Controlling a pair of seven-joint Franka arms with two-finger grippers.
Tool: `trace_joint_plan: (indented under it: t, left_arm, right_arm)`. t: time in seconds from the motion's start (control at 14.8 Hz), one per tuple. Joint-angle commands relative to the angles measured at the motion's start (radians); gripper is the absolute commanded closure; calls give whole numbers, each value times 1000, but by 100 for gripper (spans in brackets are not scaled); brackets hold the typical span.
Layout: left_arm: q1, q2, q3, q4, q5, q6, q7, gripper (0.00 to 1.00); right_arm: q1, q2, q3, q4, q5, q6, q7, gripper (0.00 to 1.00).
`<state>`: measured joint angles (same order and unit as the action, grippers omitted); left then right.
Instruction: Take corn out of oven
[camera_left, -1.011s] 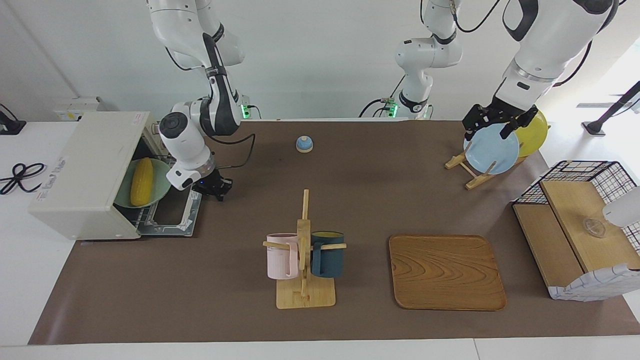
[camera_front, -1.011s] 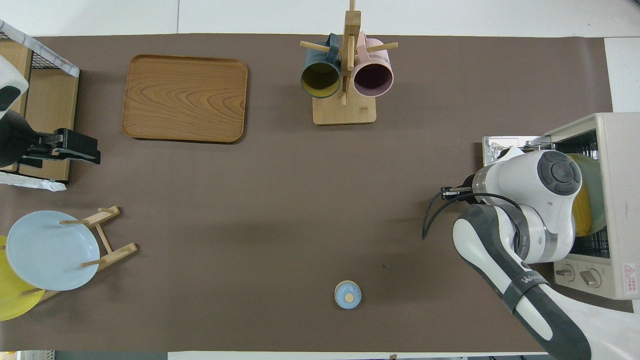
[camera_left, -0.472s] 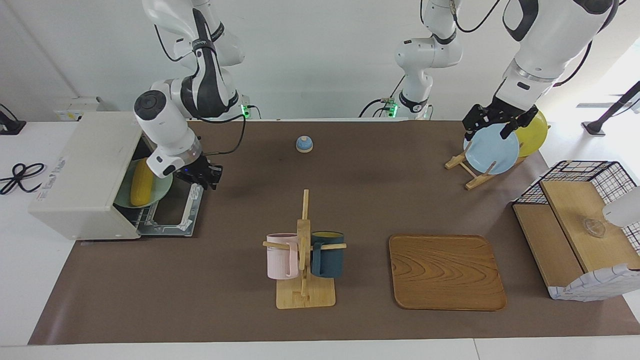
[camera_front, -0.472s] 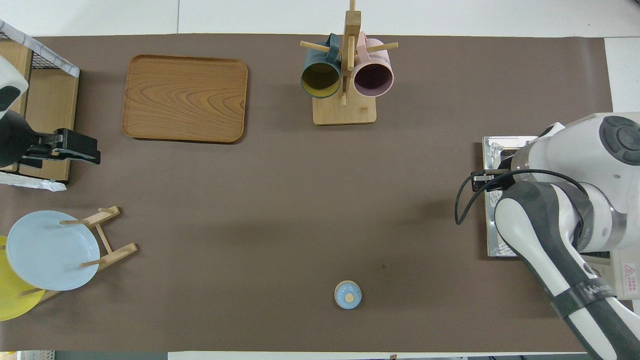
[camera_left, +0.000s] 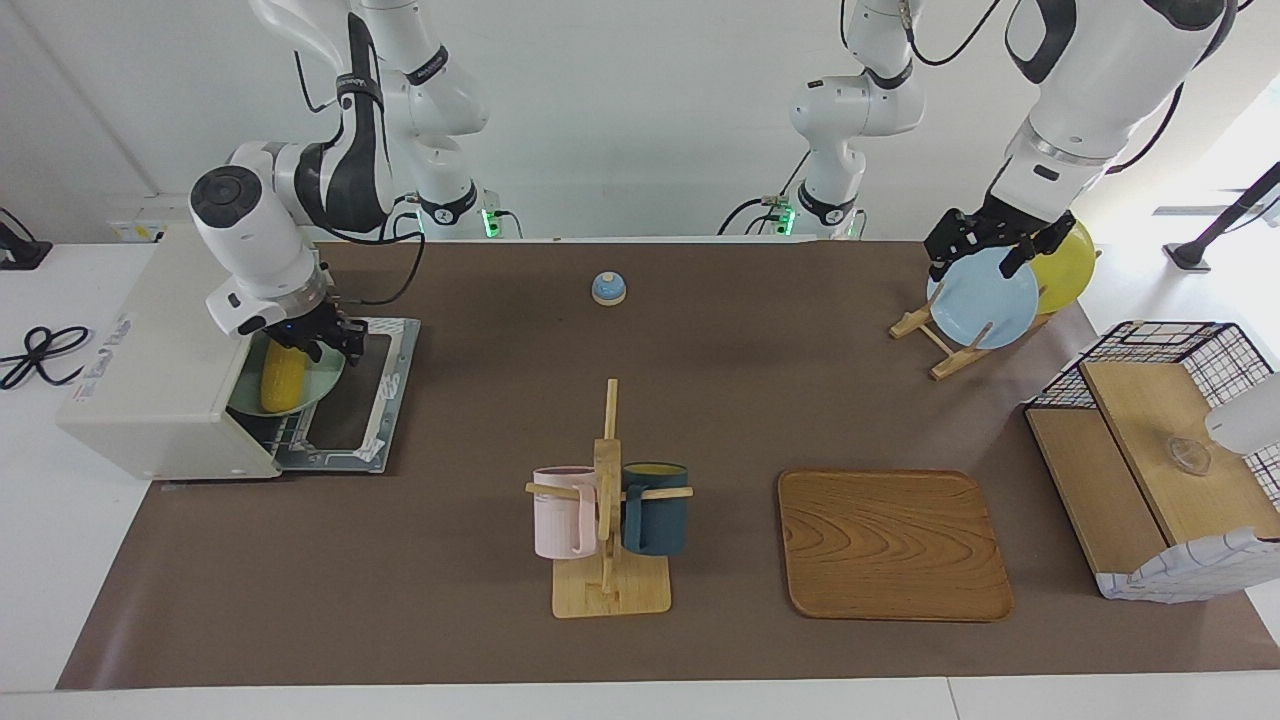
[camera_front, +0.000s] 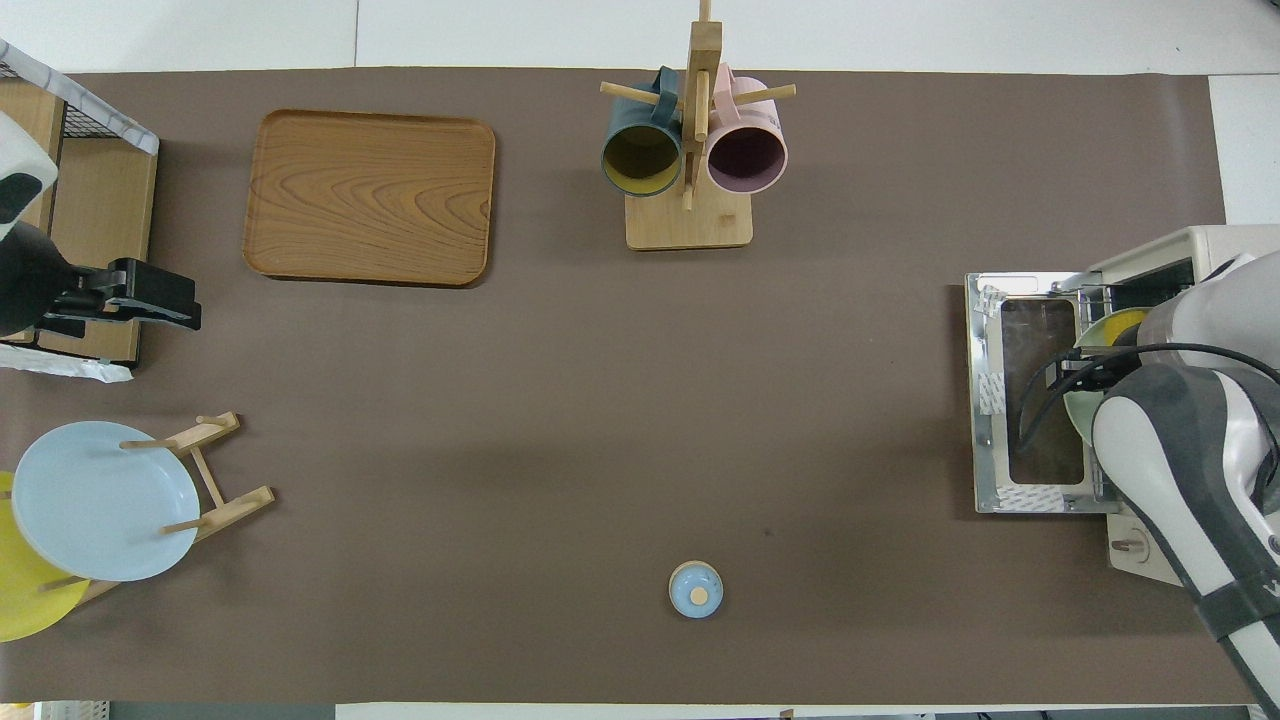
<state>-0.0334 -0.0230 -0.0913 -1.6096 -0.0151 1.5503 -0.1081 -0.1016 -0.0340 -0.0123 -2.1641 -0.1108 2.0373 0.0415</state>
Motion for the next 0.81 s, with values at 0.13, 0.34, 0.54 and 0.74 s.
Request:
trace_joint_plan:
  t: [0.13,0.34,0.54,0.74]
  left_arm:
    - [16,-12,-7,-10,-11,-9,10,0]
    - [24,-12,-5,-10,-11,-6,16,0]
    - [38,-11,-5,-9,-11,26,24,0]
    - [44,-11,-5,-9,-11,33,13,0]
  right_arm:
    - [-15,-32,14,-28,-21,-5,6,49]
    - [-18,-35,14,-51,-18,23,4,51]
    - [-21,-34,14,-112,-10,89,3,53]
    - [-30,-26,12,-123,-10,107,-14,53]
